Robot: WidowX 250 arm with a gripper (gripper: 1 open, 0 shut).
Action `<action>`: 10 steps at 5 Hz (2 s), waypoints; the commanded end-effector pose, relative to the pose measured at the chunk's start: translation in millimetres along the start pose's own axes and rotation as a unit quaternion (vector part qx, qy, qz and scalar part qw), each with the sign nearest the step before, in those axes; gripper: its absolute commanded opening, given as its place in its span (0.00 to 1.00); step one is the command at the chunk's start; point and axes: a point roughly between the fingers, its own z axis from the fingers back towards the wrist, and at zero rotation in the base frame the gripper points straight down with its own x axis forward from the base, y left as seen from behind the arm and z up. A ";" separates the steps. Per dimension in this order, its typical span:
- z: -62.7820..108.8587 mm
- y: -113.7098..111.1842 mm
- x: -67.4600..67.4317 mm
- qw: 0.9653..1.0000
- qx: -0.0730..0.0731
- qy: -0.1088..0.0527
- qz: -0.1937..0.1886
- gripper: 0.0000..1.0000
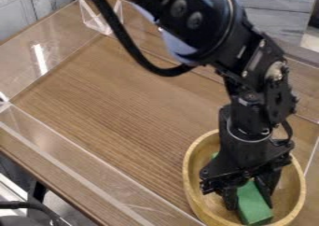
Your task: Remove the green block from inside the brown bowl and put it on the table
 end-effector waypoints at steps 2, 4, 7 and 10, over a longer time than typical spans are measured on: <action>15.2 -9.5 0.7 1.000 -0.011 0.005 -0.011 0.00; 19.6 -8.7 -1.5 1.000 0.002 0.014 -0.024 0.00; 25.4 -5.3 -3.2 0.999 0.017 0.028 -0.034 0.00; 38.4 1.8 -3.6 0.998 0.029 0.044 -0.023 0.00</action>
